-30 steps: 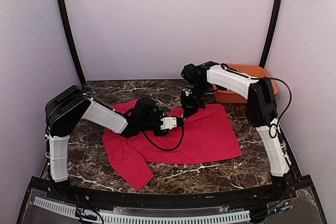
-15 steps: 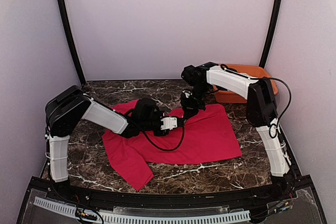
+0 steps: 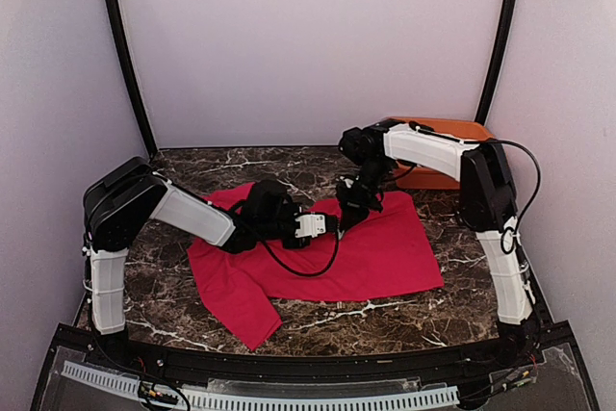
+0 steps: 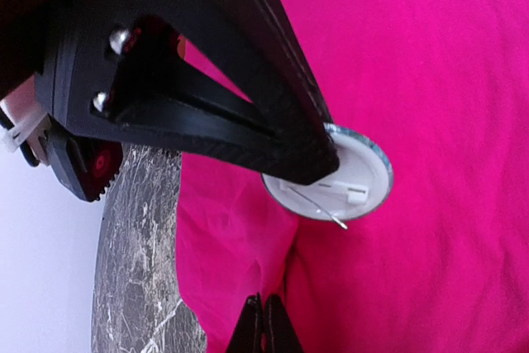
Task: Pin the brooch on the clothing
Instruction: Cross the brooch on the flattened clothing.
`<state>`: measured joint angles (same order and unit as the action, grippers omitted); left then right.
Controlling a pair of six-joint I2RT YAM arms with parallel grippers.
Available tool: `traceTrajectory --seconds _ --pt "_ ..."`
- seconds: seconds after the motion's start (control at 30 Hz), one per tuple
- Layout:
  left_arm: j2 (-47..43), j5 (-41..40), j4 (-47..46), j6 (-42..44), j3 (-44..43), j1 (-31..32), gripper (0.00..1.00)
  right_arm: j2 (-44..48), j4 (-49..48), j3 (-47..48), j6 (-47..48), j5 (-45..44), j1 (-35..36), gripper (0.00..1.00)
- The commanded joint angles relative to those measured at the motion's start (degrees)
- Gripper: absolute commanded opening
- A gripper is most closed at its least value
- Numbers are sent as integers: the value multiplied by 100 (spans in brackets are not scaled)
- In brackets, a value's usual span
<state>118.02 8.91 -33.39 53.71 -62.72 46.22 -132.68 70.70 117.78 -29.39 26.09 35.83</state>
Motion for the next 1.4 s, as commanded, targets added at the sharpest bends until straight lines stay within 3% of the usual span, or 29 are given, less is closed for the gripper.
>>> traceTrajectory --seconds 0.0,0.53,1.0,1.37 --pt "-296 16 -149 34 114 43 1 494 -259 -376 -304 291 -216 0" --pt "-305 55 -301 8 180 69 1 578 -1451 -1223 -1060 1327 -362 0" --pt "-320 80 -381 54 236 102 1 859 -2202 -1813 -1728 1526 -449 0" --pt "-302 67 -403 121 268 111 1 1019 -2265 -1965 -1871 1497 -588 0"
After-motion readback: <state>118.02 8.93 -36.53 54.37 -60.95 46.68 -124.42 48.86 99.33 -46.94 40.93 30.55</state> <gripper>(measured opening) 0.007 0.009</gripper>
